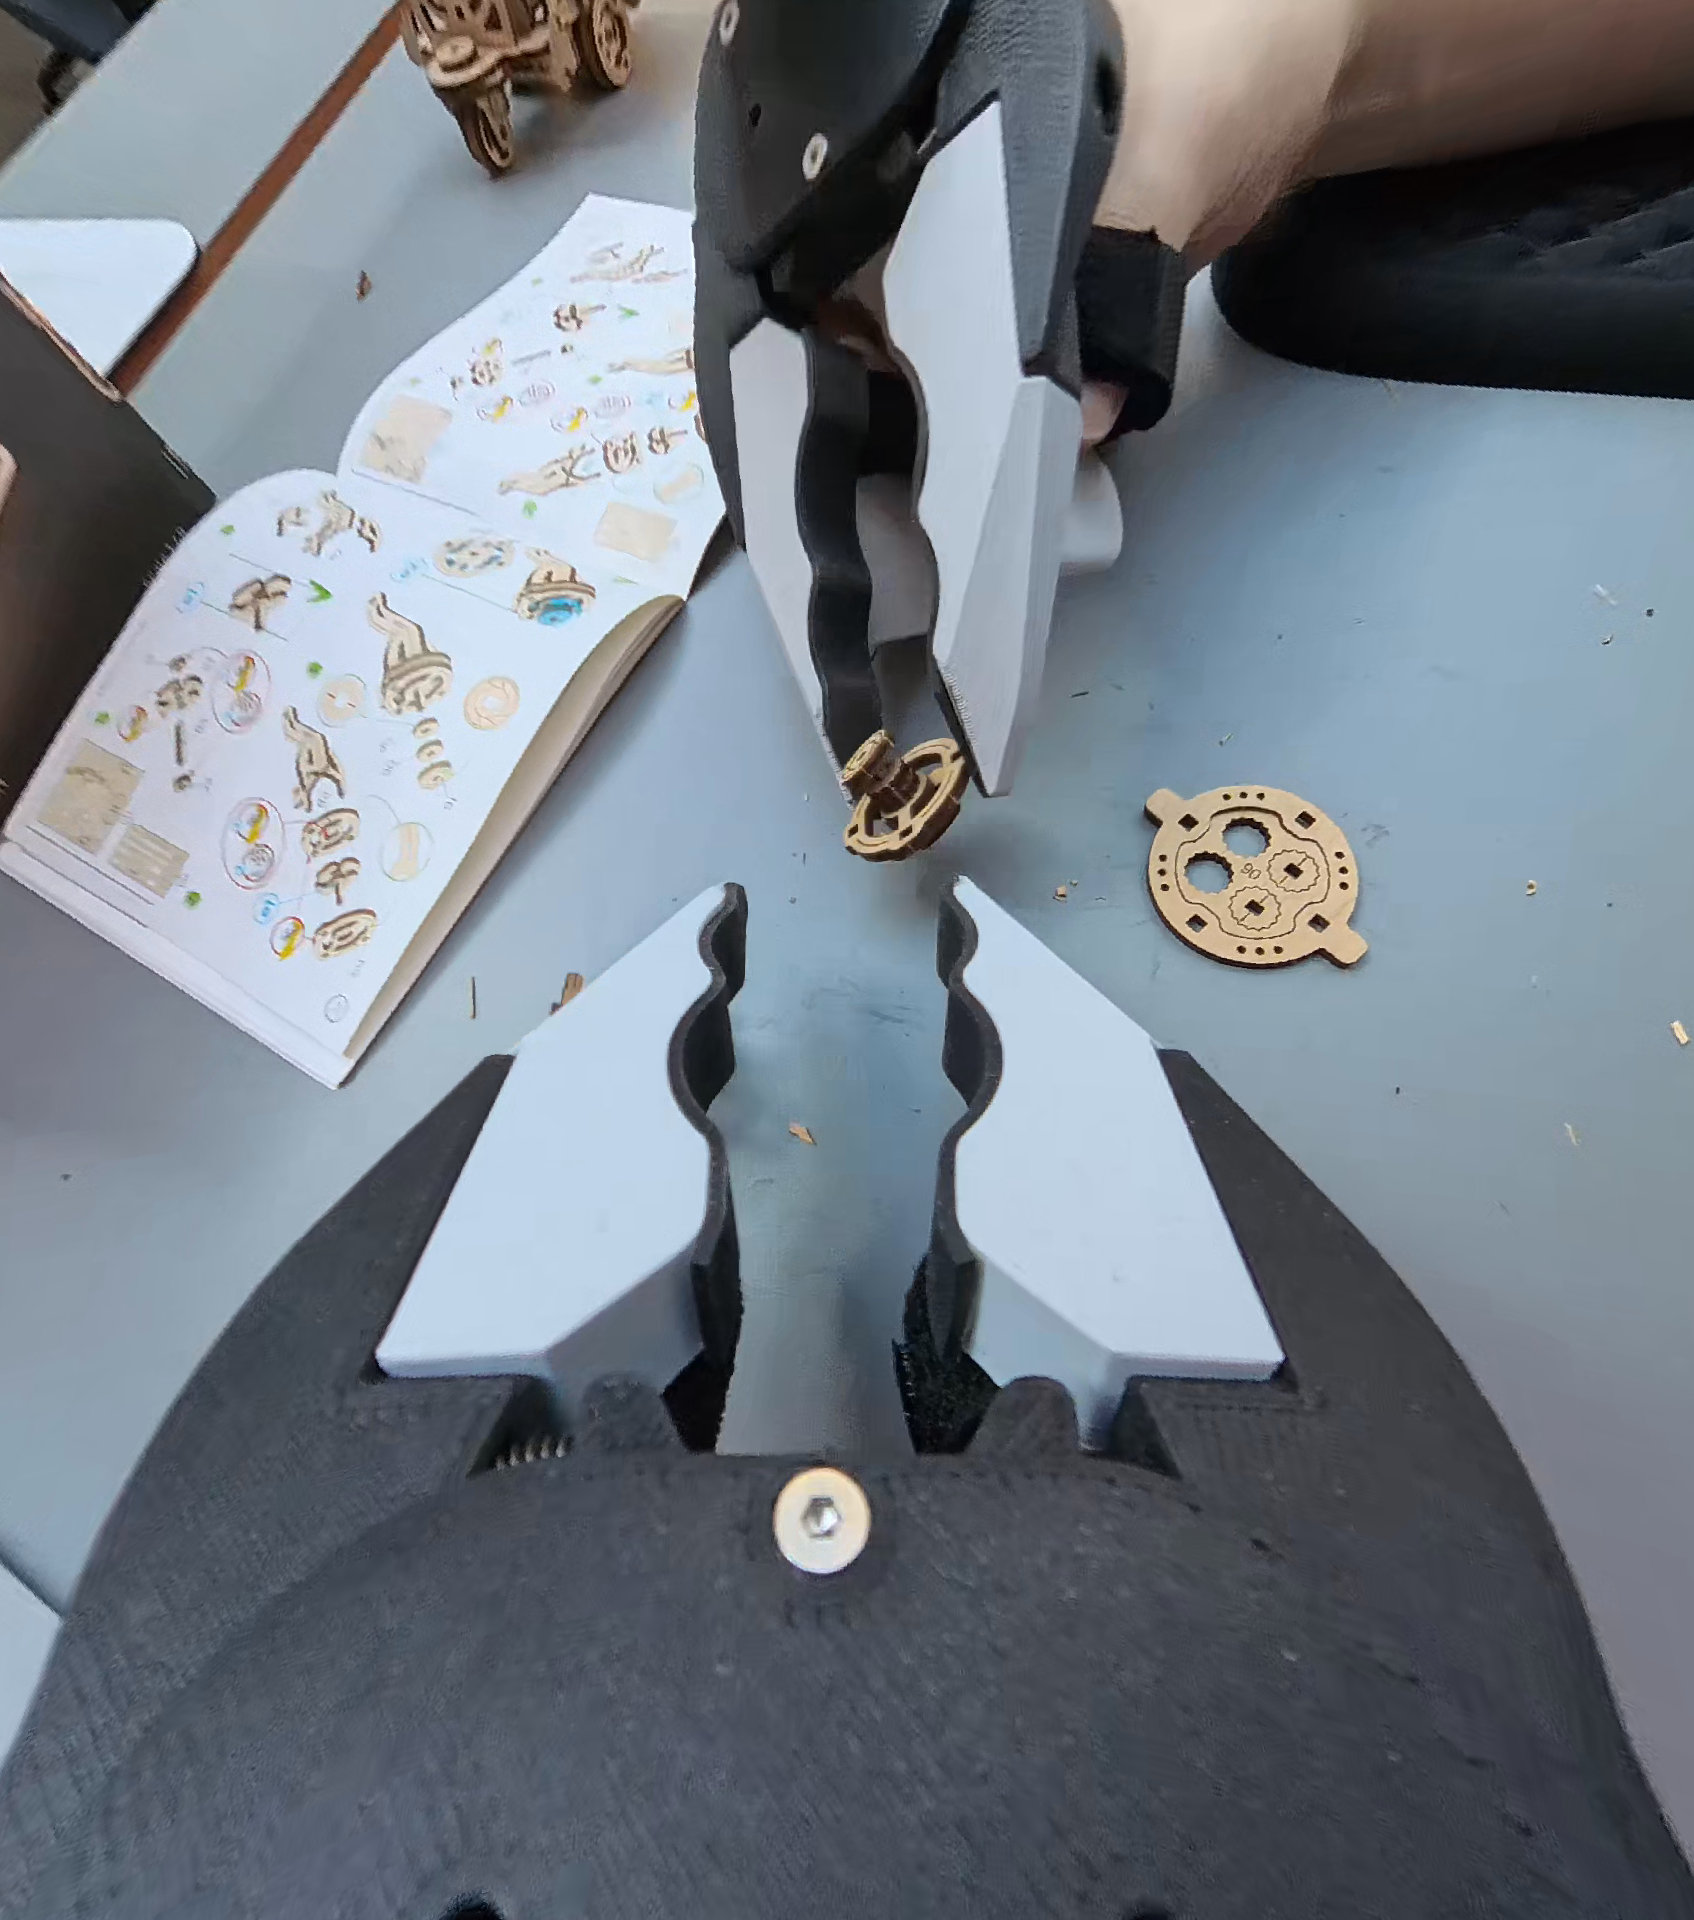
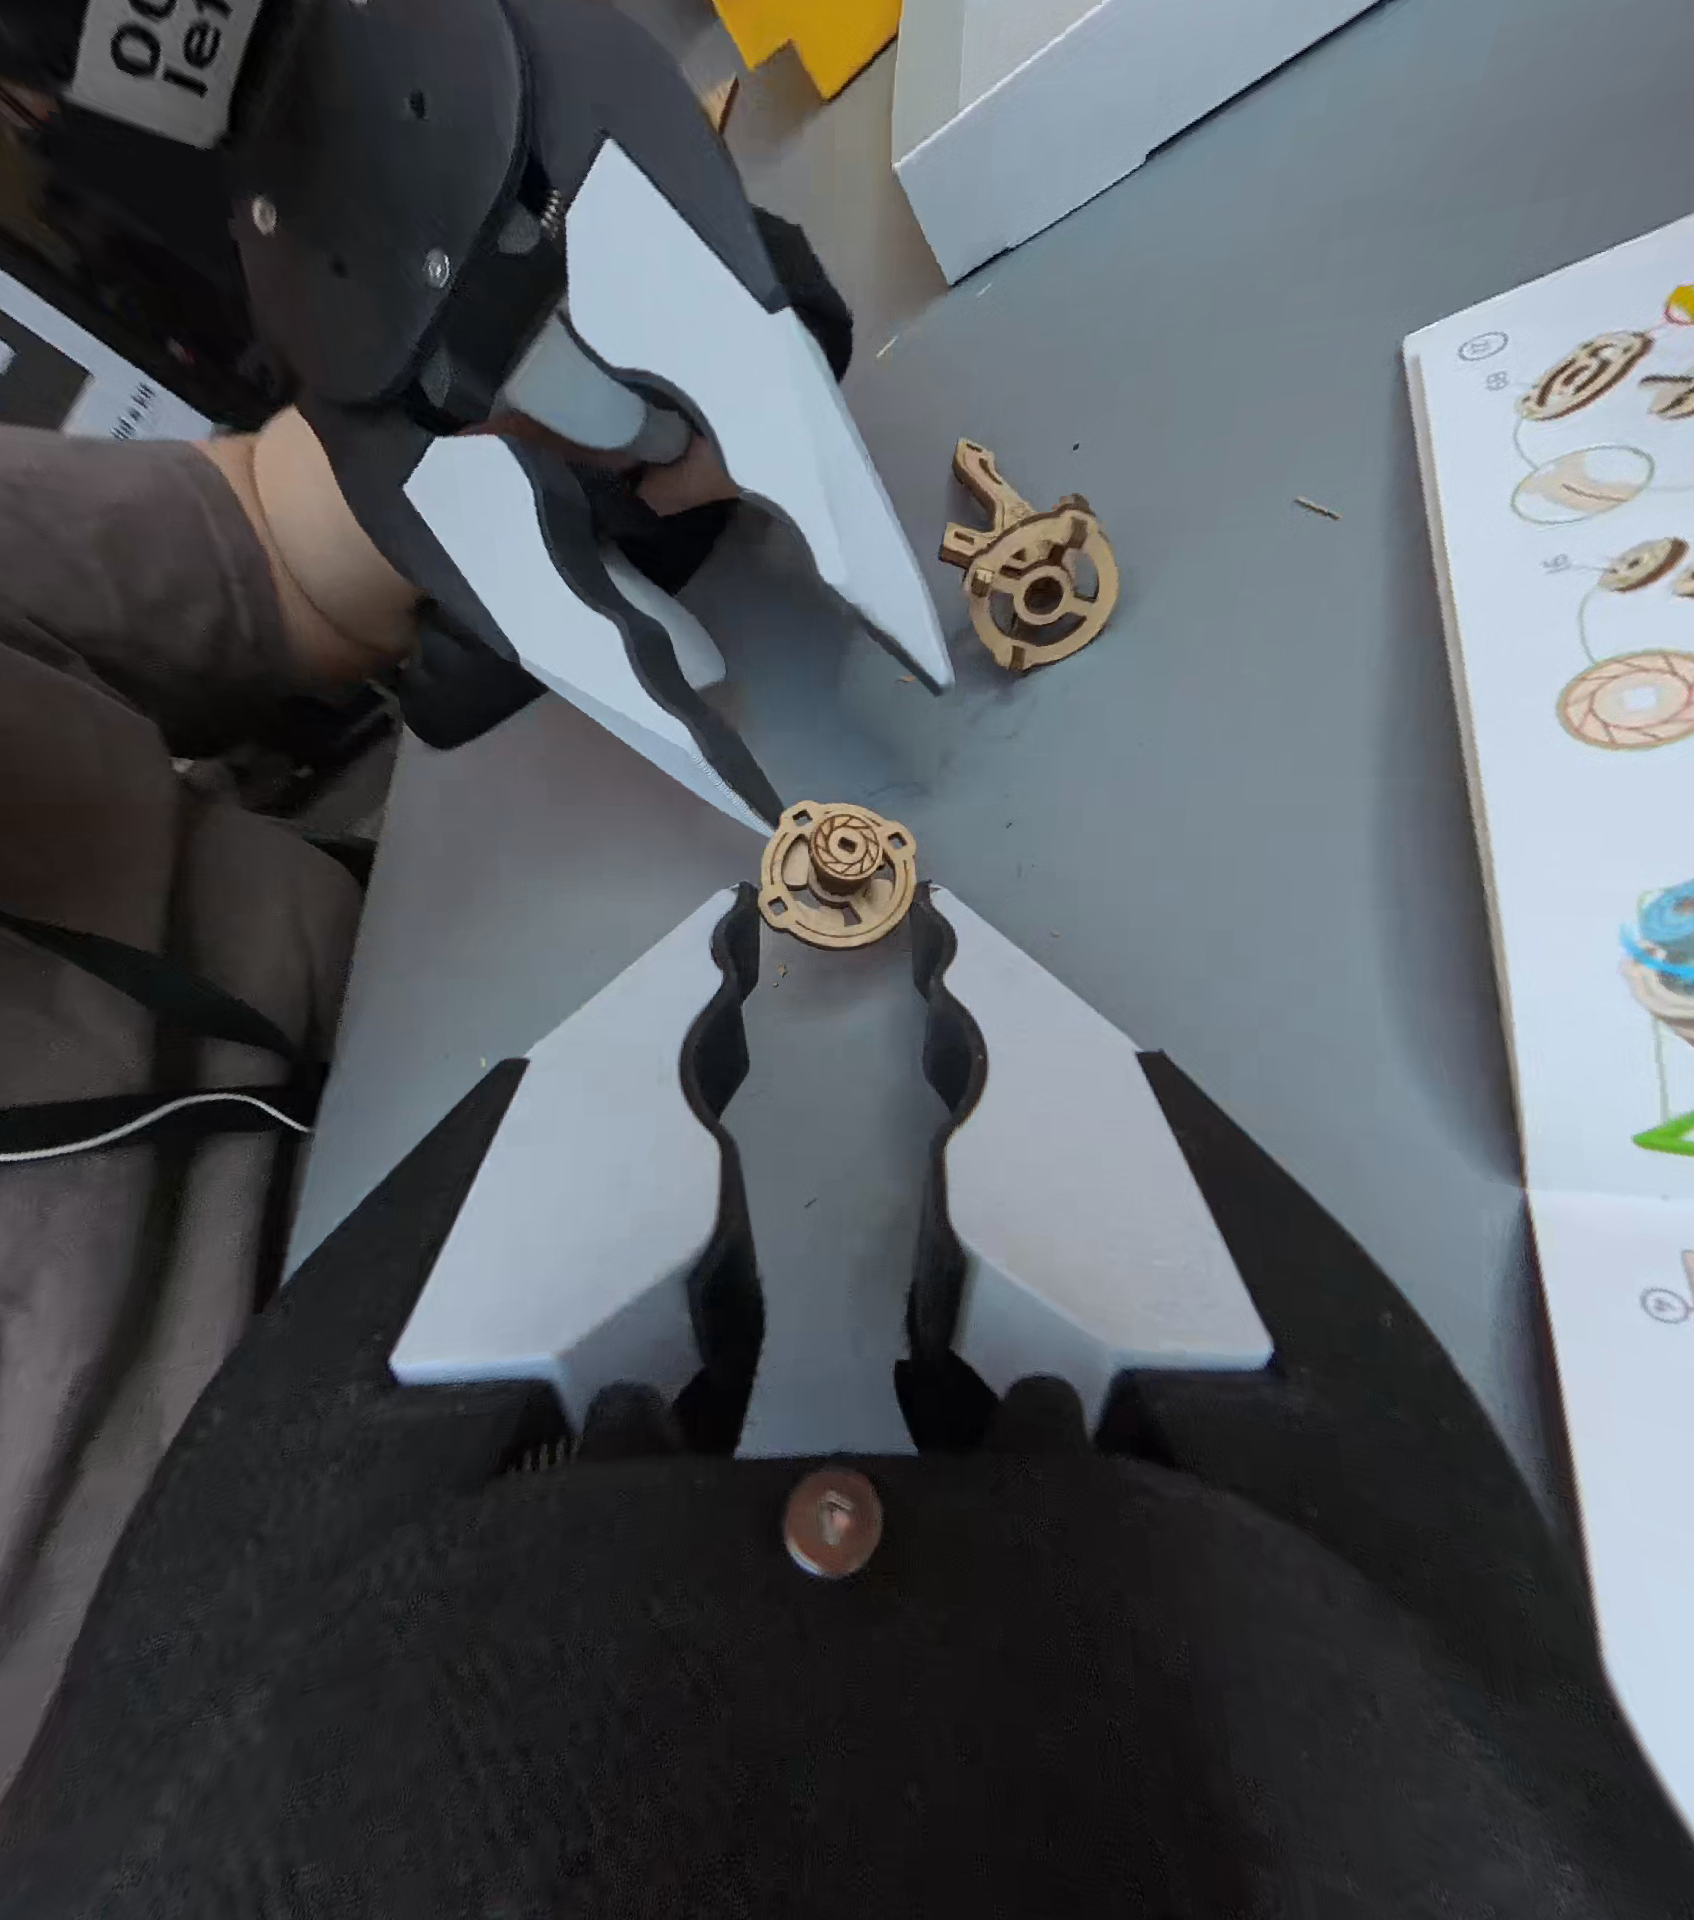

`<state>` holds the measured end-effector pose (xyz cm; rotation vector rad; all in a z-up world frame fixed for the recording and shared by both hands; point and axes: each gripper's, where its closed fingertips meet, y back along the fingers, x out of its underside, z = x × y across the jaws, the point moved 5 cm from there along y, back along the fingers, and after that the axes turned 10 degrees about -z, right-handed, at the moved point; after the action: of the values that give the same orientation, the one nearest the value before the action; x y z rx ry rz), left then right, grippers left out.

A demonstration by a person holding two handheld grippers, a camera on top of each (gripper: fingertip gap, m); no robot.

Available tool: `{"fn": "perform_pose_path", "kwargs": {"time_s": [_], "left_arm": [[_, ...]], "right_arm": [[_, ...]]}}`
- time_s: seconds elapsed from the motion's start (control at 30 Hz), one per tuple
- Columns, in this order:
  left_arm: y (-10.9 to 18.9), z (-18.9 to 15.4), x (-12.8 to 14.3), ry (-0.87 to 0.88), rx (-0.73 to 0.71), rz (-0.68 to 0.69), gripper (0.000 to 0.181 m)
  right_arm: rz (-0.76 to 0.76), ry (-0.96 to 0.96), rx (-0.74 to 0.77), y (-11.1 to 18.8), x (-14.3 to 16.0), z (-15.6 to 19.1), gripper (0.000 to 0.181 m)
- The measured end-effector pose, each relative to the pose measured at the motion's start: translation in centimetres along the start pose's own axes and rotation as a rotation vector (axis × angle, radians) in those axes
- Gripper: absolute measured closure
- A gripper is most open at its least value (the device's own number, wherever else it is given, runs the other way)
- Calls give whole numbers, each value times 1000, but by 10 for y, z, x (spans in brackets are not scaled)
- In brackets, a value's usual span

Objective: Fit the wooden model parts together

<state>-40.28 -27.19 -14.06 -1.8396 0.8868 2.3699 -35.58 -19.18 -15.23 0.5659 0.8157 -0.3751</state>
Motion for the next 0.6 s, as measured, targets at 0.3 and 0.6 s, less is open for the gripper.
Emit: {"fn": "perform_pose_path", "kwargs": {"time_s": [0.3, 0.6], "left_arm": [[8, -21, -24, -261, 30, -167, 173], [10, -29, -24, -319, 80, -188, 175]], "right_arm": [[-50, -285, -231, 6, -4, 15, 154], [-29, -362, -284, 6, 0, 18, 154]]}}
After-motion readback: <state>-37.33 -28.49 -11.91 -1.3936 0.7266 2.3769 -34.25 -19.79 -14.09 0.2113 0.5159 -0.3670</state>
